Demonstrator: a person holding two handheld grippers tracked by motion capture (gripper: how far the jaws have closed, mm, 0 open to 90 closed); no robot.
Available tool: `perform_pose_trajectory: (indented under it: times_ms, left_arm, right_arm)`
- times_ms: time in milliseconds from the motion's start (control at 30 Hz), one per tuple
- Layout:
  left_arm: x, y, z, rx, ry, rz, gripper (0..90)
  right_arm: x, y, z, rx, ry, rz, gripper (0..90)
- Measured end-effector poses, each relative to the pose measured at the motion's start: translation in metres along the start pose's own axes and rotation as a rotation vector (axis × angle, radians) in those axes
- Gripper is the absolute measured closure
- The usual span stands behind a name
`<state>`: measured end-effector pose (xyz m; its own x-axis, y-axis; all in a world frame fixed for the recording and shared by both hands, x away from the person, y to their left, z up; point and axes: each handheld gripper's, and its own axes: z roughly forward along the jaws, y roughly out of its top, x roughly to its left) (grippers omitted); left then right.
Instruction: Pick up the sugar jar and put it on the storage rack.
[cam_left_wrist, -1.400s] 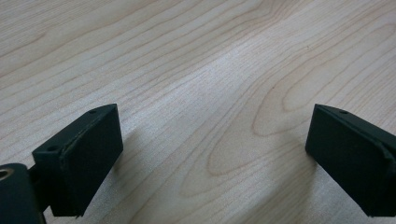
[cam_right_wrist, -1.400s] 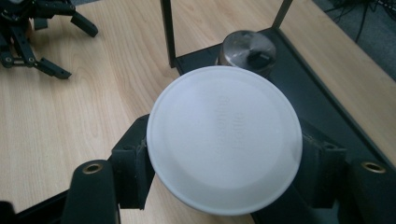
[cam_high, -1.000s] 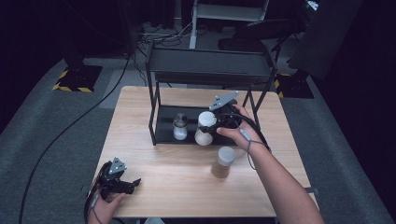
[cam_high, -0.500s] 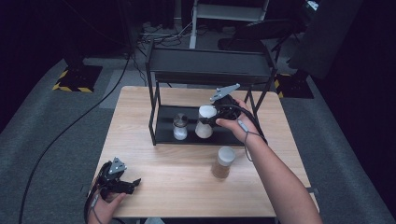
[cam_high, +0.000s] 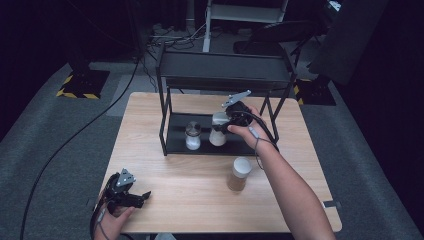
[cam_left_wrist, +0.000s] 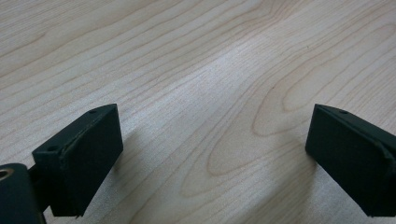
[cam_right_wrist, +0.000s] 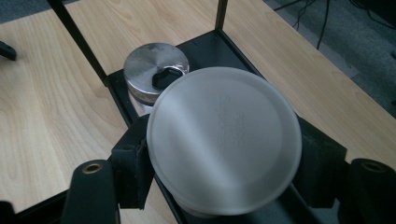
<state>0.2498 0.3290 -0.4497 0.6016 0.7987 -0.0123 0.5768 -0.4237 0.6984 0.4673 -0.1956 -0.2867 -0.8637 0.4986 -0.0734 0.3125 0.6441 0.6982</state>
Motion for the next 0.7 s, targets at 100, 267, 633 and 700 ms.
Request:
perform_pose_trajectory:
  times_ms: [100,267,633,700]
  left_arm:
    - [0.000,0.000,0.000,0.000,0.000,0.000,3.5]
    - [0.000,0.000,0.000,0.000,0.000,0.000,3.4]
    - [0.000,0.000,0.000,0.000,0.000,0.000,3.4]
    - [0.000,0.000,0.000,0.000,0.000,0.001,3.4]
  right_arm:
    - [-0.002,-0.002,0.006,0.004,-0.004,0.005,33.2]
    - [-0.005,-0.006,0.015,0.009,-0.001,0.016,33.2]
    - [-0.006,-0.008,0.026,0.027,0.022,0.032,33.2]
    - [-0.006,-0.009,0.028,0.029,0.025,0.037,33.2]
